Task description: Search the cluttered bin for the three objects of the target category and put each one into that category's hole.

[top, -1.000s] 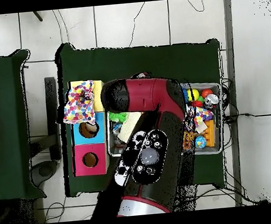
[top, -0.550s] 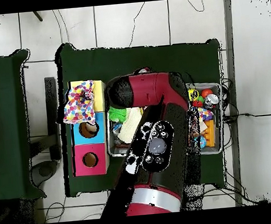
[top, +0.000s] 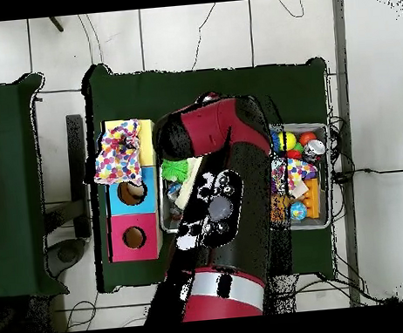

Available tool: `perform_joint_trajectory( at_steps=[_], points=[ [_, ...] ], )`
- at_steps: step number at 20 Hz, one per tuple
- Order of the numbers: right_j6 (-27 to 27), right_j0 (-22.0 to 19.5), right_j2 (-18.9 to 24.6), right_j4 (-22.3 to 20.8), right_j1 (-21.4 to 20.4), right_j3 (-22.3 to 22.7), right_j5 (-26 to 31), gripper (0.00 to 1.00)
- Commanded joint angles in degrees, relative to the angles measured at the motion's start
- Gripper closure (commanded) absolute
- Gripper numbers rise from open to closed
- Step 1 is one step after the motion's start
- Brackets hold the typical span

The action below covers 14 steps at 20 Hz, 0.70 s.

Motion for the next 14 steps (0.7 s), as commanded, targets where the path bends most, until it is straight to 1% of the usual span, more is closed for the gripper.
perform_joint_trajectory(
  at_steps=[1, 5, 8, 11, 14],
  points=[
    [-23.4, -0.2, 7.5, -7.2, -1.3, -4.3, 4.3, 0.0],
    [-22.9, -1.2, 9.5, -5.2, -1.8, -3.8, 6.3, 0.0],
    [-21.3, -0.5, 9.0, -4.3, -1.6, -4.2, 8.1, 0.0],
    [-22.2, 0.5, 8.2, -5.0, -1.4, -5.2, 9.5, 0.0],
    [-23.0, 0.5, 8.3, -5.2, -1.6, -5.4, 9.7, 0.0]
  ],
)
